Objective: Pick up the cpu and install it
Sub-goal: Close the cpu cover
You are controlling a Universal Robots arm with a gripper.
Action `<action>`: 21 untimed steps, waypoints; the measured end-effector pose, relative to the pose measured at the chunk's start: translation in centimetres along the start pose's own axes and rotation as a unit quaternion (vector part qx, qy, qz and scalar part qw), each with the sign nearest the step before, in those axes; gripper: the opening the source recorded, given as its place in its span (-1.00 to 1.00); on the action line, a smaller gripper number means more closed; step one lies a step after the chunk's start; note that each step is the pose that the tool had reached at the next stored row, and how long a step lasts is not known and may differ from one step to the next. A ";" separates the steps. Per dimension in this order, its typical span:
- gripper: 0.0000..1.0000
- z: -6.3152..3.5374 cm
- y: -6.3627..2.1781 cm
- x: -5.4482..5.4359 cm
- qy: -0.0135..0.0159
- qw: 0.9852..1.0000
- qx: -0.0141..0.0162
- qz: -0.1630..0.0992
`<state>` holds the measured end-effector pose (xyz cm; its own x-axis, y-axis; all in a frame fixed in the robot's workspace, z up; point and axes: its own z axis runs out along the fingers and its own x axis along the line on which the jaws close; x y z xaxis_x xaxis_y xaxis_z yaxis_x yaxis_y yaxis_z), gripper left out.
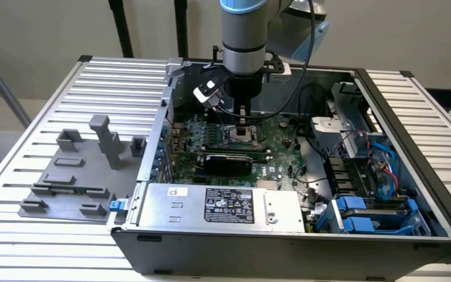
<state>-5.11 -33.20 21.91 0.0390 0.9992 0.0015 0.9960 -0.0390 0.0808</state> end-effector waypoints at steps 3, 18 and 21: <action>-0.79 -0.02 0.03 0.0 0.000 1.000 0.000 0.000; -0.79 -4.99 5.56 -0.9 -0.001 1.000 0.014 0.000; -0.79 -5.21 6.93 -0.9 -0.001 1.000 0.015 0.000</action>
<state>1.33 -34.31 27.66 0.0391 0.9992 0.0004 0.9979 -0.0391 0.0516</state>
